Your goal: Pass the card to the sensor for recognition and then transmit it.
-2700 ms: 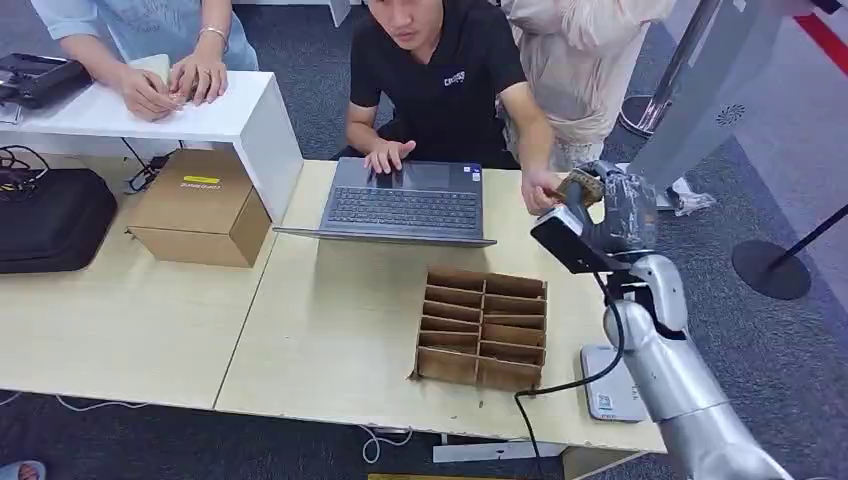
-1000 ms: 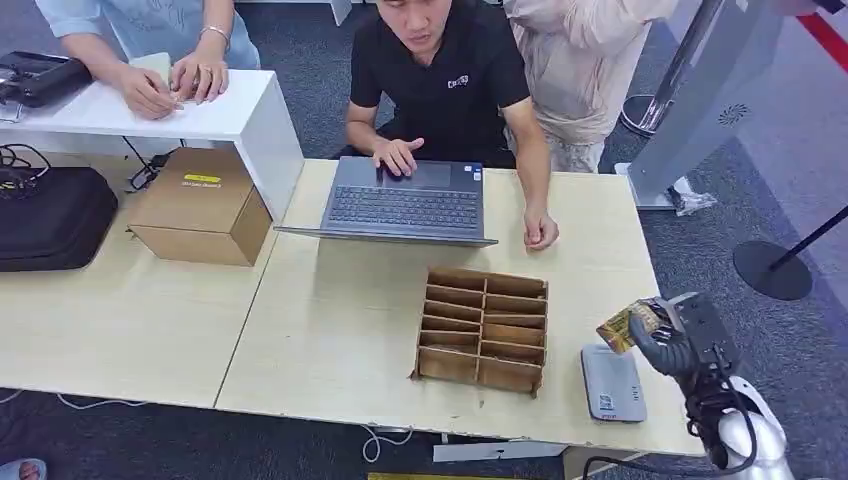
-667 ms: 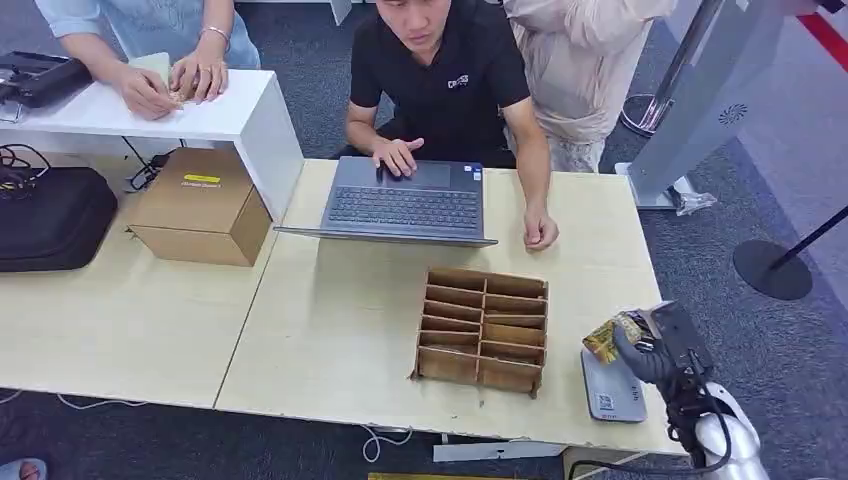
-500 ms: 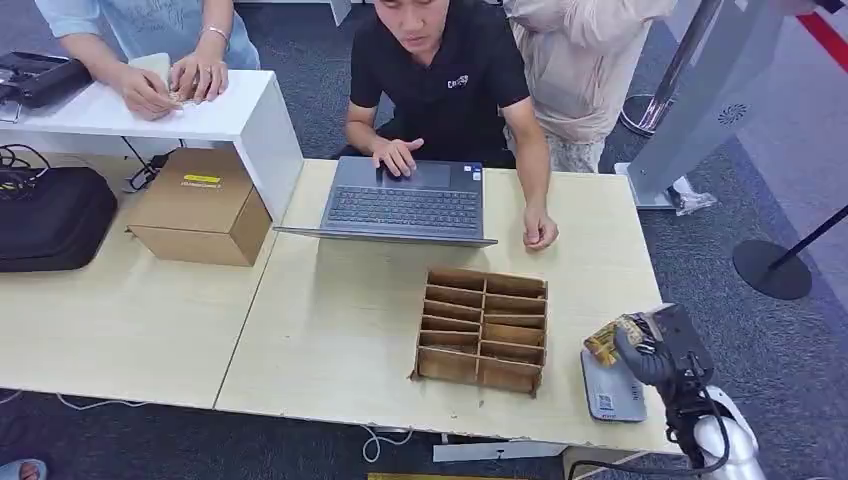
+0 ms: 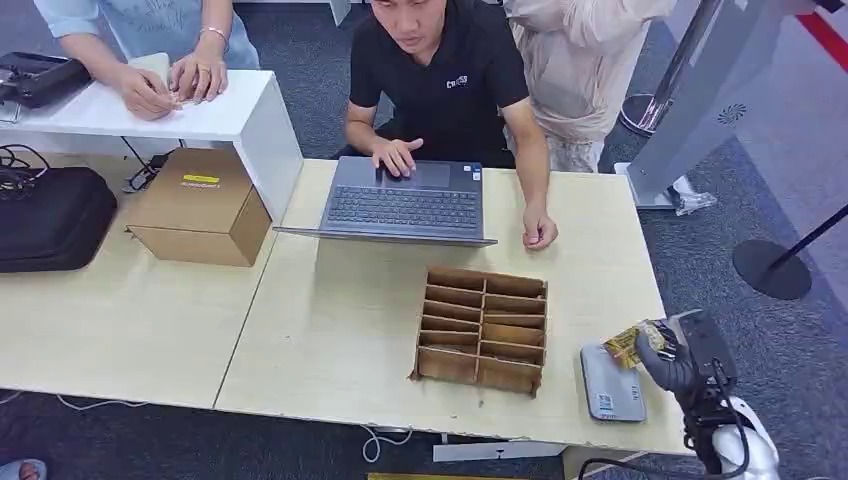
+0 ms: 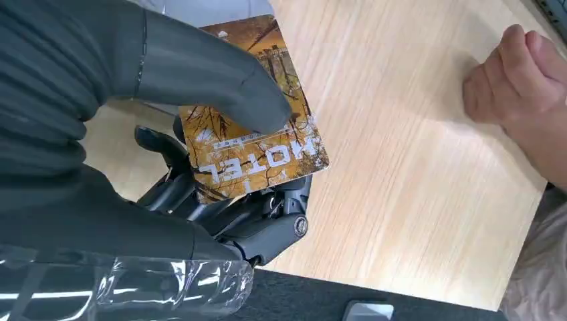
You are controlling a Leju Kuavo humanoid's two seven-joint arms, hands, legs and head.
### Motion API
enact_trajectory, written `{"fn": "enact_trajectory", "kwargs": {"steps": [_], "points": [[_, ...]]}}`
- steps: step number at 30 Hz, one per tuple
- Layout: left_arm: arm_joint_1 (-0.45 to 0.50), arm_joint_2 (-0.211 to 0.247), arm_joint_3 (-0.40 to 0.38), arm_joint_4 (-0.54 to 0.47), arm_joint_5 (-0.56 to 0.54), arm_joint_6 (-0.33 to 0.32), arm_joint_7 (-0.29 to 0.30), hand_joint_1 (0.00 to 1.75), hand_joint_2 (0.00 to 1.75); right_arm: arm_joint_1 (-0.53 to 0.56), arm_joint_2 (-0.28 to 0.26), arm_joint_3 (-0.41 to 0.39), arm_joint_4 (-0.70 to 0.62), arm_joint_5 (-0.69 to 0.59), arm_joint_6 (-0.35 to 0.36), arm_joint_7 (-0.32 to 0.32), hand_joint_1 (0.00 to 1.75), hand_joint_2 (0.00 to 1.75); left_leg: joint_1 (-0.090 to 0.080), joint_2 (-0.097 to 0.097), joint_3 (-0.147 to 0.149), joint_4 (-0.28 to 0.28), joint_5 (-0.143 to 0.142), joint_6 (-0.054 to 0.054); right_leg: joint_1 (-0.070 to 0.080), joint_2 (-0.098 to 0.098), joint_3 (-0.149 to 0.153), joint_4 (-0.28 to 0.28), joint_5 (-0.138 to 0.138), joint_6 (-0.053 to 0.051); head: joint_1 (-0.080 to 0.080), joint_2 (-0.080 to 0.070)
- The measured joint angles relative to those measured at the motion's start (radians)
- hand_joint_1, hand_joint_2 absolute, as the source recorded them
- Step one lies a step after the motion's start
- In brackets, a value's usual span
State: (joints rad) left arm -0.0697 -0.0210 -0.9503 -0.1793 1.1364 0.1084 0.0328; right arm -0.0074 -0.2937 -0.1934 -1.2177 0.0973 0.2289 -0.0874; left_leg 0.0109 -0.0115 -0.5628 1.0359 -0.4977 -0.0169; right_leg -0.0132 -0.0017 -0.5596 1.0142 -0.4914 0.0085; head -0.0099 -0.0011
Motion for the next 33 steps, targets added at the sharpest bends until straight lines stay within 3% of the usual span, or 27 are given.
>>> {"fn": "enact_trajectory", "kwargs": {"steps": [21,33], "points": [[-0.002,0.003,-0.017,0.000,0.008,-0.009,0.000,0.00,1.75,0.038,0.039,-0.014,-0.035,0.045,0.066,0.032,1.75,1.75,0.000,0.000,0.000,0.000,0.000,0.000,0.000,0.000,0.000,0.000,0.000,0.000,0.000,0.000],[-0.002,0.002,-0.017,0.000,0.020,-0.003,0.000,0.00,1.75,0.013,0.058,0.018,-0.011,0.179,-0.029,0.064,1.75,1.75,0.000,0.000,0.000,0.000,0.000,0.000,0.000,0.000,0.000,0.000,0.000,0.000,0.000,0.000]]}}
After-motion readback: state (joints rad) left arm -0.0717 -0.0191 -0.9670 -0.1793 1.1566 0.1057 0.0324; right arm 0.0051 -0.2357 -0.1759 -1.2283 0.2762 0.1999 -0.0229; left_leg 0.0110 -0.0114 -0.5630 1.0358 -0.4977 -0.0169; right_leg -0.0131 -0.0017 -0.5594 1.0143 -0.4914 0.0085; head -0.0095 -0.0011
